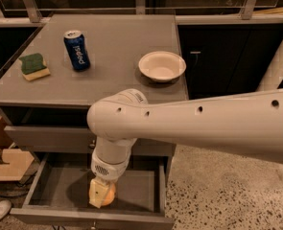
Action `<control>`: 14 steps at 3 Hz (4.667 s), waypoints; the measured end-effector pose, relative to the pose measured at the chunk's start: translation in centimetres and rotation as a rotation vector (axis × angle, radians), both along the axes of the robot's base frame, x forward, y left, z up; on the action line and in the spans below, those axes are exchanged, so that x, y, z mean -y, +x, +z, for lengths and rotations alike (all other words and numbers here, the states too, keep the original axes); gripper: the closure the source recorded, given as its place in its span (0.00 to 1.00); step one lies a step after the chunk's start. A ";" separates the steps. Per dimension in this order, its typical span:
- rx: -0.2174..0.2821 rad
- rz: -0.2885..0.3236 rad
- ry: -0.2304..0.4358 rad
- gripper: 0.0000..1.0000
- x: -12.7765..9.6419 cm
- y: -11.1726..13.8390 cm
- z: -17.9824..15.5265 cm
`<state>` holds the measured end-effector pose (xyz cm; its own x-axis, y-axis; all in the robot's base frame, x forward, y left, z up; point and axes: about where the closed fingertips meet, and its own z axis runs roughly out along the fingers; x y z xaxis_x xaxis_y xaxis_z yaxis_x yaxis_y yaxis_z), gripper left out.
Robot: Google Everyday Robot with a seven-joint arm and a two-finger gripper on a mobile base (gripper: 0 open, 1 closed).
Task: Place orange into middle drawer
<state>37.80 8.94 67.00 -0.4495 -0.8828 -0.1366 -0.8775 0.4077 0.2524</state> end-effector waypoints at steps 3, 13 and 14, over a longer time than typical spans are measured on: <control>0.062 -0.294 0.034 1.00 0.2 4.0 -2.9; -0.097 -0.696 -0.006 1.00 -5.7 6.1 -13.0; -0.137 -0.722 -0.031 1.00 -6.5 4.6 -15.4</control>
Offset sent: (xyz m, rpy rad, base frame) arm 0.0465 0.0175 -0.0430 0.0544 -0.0607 -0.3347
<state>42.40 15.42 51.61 -0.9315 -0.3634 -0.0172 -0.3495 0.8808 0.3194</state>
